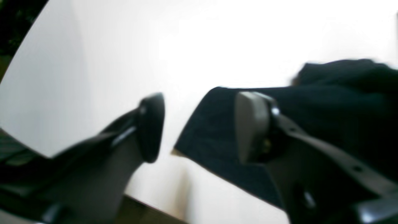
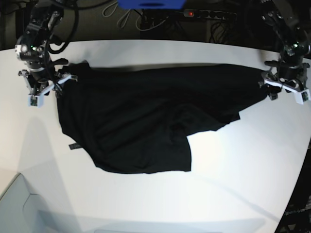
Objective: Layout the t-shirt on the table in an organized manner, then fold the t-shirt properly
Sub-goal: 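Release the left gripper and reach it across to the shirt's hem, then grasp the hem with the left gripper and pull it back toward the arm base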
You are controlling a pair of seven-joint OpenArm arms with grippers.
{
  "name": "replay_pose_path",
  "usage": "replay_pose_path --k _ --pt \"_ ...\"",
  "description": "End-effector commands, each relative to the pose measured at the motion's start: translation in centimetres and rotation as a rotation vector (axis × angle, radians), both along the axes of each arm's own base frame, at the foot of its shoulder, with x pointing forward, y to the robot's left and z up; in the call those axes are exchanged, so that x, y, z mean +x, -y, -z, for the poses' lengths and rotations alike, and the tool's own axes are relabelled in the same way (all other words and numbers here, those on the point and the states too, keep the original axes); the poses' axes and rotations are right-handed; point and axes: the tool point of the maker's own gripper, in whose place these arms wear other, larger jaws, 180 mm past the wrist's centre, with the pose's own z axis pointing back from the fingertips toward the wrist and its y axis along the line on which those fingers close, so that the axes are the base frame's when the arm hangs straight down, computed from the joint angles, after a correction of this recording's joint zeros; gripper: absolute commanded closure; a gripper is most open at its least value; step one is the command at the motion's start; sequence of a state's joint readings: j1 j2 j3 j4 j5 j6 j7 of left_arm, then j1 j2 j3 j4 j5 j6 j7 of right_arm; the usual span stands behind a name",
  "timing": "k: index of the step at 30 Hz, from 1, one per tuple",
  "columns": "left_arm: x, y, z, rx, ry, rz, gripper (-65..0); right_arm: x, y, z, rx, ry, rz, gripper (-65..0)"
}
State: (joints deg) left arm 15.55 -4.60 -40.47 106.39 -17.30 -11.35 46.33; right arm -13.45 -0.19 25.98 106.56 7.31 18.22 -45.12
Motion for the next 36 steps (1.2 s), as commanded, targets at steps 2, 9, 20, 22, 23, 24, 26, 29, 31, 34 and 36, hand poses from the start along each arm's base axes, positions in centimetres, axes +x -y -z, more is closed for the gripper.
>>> replay_pose_path --k 2,9,20,22,23,24,26,29,31,34,36 --pt "0.8 0.2 -2.8 0.019 0.089 0.02 -40.6 0.6 0.1 -1.4 -0.014 0.052 -0.002 -28.2" --pt "3.8 1.9 -6.4 -0.041 0.238 0.063 -42.3 1.2 -2.8 -1.4 0.016 0.062 -0.066 -28.3" --pt "18.8 14.6 -7.4 -0.224 0.3 0.357 -42.3 1.1 -6.5 -0.5 0.045 0.035 -0.17 -27.9" --pt "20.7 16.8 -5.6 -0.224 0.229 0.387 -42.3 0.9 -6.5 -0.3 0.046 0.028 -0.171 -27.9" --pt "21.6 17.5 -4.6 -0.224 0.194 0.392 -42.3 0.7 -6.5 -0.1 0.046 0.02 -0.17 -27.9" --pt "22.4 18.3 -3.7 -0.227 0.168 0.394 -42.3 0.5 -6.5 0.0 0.046 0.015 -0.17 -27.9" --pt "24.0 20.1 -2.0 -0.24 0.136 0.398 -42.3 0.4 -6.5 0.1 0.047 0.012 -0.17 -27.9" --pt "25.3 22.3 0.3 -0.245 0.097 0.408 -42.3 0.1 -6.5 0.2 0.047 0.006 -0.17 -27.9" --pt "25.4 23.3 1.7 -0.248 0.074 0.415 -42.3 0.1 -6.5 0.2 0.047 0.006 -0.17 -27.9" --pt "25.5 24.8 3.1 -0.249 0.043 0.432 -42.3 -0.1 -6.5 0.3 0.047 0.0 -0.169 -27.9" --pt "25.4 24.7 3.5 -0.237 0.03 0.431 -42.3 -0.3 -6.4 0.4 0.046 -0.003 -0.17 -27.9"
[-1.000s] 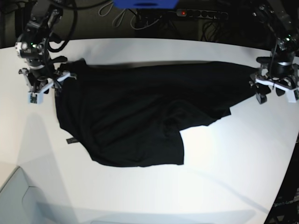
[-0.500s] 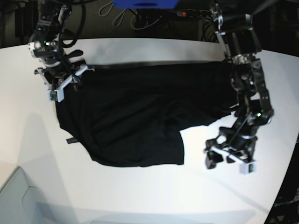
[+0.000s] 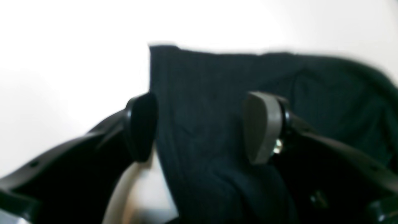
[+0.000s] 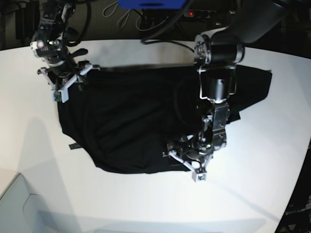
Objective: Layout the t-shirt on the table in an organized manner, then fold the t-shirt properly
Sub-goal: 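Grasp the hem with the left gripper and pull it back toward the arm base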
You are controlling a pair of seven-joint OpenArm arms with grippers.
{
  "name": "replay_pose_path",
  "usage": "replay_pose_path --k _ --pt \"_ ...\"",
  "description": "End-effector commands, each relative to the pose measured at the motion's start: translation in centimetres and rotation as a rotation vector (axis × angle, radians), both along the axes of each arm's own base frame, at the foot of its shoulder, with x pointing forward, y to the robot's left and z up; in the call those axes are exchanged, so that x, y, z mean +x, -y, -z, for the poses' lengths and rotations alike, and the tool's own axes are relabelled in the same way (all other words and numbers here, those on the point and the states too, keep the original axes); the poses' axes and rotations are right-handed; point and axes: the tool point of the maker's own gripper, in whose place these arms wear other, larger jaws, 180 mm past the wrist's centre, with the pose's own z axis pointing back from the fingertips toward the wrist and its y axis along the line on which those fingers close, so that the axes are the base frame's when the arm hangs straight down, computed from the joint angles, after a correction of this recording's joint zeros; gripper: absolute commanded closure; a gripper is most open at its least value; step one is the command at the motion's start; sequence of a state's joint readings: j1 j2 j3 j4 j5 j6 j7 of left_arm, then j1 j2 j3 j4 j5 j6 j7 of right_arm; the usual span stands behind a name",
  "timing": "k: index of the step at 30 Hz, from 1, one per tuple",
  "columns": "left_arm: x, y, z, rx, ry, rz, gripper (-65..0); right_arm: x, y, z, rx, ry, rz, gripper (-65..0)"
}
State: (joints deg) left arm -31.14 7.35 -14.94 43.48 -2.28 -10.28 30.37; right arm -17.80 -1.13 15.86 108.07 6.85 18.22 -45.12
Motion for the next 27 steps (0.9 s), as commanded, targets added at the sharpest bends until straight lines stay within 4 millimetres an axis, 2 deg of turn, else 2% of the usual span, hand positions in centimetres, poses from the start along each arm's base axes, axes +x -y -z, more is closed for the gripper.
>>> replay_pose_path --k 1,5,10,19,27 --pt "2.2 -0.7 -3.0 0.003 0.085 -0.034 -42.3 0.7 0.0 -1.2 0.0 0.049 -0.002 -27.9" --pt "1.8 -3.7 -2.9 0.031 0.081 -0.152 -42.3 0.6 0.1 -1.0 0.0 0.043 0.001 -27.9" --pt "1.8 -4.1 -2.9 0.04 0.085 -0.159 -42.3 0.6 0.0 -1.0 0.002 0.043 0.0 -27.9" --pt "1.1 -2.3 -1.3 0.025 0.039 -0.134 -42.3 0.6 0.0 -1.0 0.002 0.043 0.0 -27.9" --pt "0.1 -0.8 1.5 0.058 0.013 -0.079 -41.0 0.6 0.0 -1.0 0.002 0.043 0.0 -27.9"
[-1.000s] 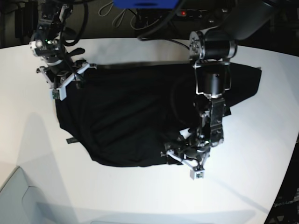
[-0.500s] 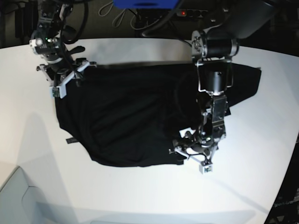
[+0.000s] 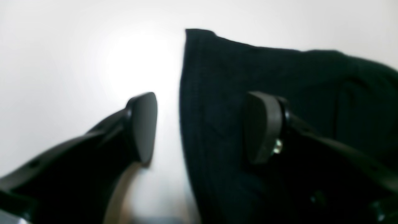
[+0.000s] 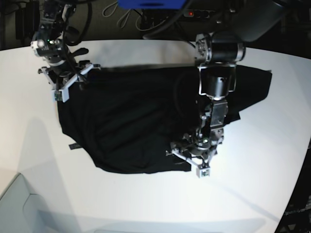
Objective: Layout the t-shirt on the table in an organized manner, then fold the t-shirt properly
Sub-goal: 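Grasp the hem with the left gripper and pull it back toward the arm base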
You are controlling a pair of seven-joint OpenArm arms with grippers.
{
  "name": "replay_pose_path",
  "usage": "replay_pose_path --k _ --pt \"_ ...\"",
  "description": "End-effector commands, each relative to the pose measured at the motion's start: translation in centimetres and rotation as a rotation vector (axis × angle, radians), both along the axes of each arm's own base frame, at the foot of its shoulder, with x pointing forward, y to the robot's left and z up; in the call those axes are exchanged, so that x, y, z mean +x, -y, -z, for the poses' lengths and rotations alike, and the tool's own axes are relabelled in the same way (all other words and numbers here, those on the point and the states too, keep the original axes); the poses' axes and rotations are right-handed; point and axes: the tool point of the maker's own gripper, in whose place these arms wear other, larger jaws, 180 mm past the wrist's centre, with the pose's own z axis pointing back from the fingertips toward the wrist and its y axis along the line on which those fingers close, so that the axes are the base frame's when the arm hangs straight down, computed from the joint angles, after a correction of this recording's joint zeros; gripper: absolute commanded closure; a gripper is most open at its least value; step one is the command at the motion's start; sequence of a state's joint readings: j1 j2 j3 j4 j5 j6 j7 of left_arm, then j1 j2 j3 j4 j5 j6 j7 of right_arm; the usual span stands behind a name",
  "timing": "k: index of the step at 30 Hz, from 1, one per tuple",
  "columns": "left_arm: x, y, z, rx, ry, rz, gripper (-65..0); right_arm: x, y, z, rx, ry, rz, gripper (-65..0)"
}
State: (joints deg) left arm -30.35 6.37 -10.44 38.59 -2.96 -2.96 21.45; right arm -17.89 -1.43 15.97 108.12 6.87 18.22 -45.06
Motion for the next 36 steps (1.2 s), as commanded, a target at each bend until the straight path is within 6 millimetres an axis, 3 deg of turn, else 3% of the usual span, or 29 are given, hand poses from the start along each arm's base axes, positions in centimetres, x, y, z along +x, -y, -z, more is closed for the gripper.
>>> replay_pose_path --k 1,3,6,7,14,24,29,33,36 --pt "0.3 0.1 -0.4 0.003 -0.012 0.018 -37.9 0.6 0.1 -1.0 -0.002 0.043 -0.003 -27.9" --pt "0.4 0.0 -0.4 0.017 -0.006 0.026 -26.1 0.6 0.1 -0.9 -0.002 0.041 -0.003 -27.9" --pt "1.0 -0.3 -1.0 0.02 0.028 0.015 -2.6 0.6 0.1 -0.9 -0.002 0.041 -0.003 -27.9" --pt "1.3 -0.5 -1.4 0.022 0.037 0.012 0.0 0.6 0.1 -0.9 -0.002 0.041 -0.003 -27.9" --pt "4.7 -0.4 -5.8 0.034 0.127 0.021 -0.2 0.5 0.1 -0.9 -0.002 0.038 -0.003 -27.9" --pt "11.5 0.5 -18.5 0.03 0.358 0.029 -0.2 -0.1 0.1 -0.5 -0.002 0.023 -0.003 -27.9" --pt "13.0 5.0 -24.7 0.106 0.477 0.155 -0.2 -0.2 0.1 -0.4 -0.003 0.02 -0.004 -27.9" --pt "13.3 9.8 -29.5 0.209 0.613 0.281 -0.5 -0.2 0.1 -0.4 -0.004 0.02 -0.004 -27.9" --pt "13.5 11.3 -30.1 0.282 0.653 0.336 -0.6 -0.8 0.1 -0.2 -0.005 0.009 -0.004 -27.9"
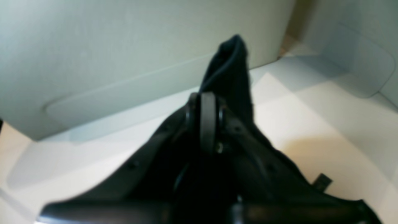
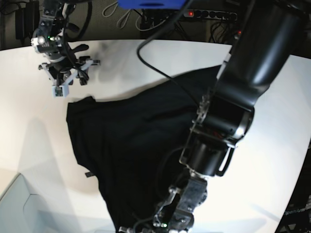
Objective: Layout the t-shirt on the table in an organized manner, then fold the t-shirt properly
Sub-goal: 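Grasp the hem with the left gripper and pull it back toward the arm base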
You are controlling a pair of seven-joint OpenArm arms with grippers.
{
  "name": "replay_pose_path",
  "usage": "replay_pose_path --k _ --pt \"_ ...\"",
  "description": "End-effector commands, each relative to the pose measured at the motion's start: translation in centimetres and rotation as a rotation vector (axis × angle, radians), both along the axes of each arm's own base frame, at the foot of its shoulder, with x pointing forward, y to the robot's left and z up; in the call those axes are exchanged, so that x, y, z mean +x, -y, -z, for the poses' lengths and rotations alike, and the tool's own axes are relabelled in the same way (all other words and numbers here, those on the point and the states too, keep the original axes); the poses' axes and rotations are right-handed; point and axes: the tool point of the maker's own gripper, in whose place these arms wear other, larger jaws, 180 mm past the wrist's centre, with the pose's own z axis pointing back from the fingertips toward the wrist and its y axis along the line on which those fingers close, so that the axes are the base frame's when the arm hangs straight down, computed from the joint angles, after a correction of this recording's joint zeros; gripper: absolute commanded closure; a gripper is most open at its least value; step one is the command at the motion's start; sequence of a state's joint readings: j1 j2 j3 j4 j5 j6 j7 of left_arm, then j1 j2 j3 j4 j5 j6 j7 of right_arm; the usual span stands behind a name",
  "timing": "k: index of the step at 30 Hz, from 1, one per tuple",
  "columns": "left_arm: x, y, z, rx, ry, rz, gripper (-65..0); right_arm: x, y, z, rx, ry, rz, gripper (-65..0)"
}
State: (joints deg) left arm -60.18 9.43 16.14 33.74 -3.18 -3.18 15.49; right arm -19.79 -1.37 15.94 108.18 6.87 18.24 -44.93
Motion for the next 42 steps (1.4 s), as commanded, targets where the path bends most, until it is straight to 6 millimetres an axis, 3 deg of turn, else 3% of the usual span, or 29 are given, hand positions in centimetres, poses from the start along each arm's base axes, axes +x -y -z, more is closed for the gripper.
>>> replay_pose_path --k 1,9,15,22,28,31,35,40,42 --pt "0.9 -0.4 -3.2 0.004 0.074 -0.009 -0.6 0.3 0.1 -0.9 -0.004 0.035 -0.003 -27.9" --pt "1.7 -1.6 -0.7 0.029 0.072 -0.025 -1.8 -0.5 0.2 -0.4 -0.005 0.014 -0.001 -27.9" --pt "1.9 -2.5 0.4 0.03 0.077 -0.037 -23.6 -0.9 0.0 -0.2 -0.001 0.005 -0.003 -27.6" --pt "3.1 -9.3 0.4 0.062 0.101 -0.207 -26.7 -1.6 0.0 0.2 -0.001 -0.015 -0.003 -25.7" --pt "3.1 -11.9 1.7 0.082 0.078 -0.245 -26.7 -1.4 0.0 0.1 -0.002 -0.009 -0.003 -25.7" --pt "2.4 -12.9 3.1 0.083 0.073 -0.253 -26.7 -0.9 0.1 -0.3 -0.003 0.006 -0.002 -26.2" --pt "0.4 -15.6 4.5 0.023 0.083 -0.284 -26.7 0.4 0.2 -2.2 -0.018 0.068 -0.004 -27.4" --pt "-3.9 -20.6 5.4 -0.111 -0.003 -0.372 -26.7 1.2 0.1 -3.7 -0.027 0.116 -0.01 -31.6" --pt "-6.5 -22.8 6.6 -0.159 -0.056 -0.408 -26.8 1.7 0.1 -3.9 -0.027 0.125 -0.01 -31.6"
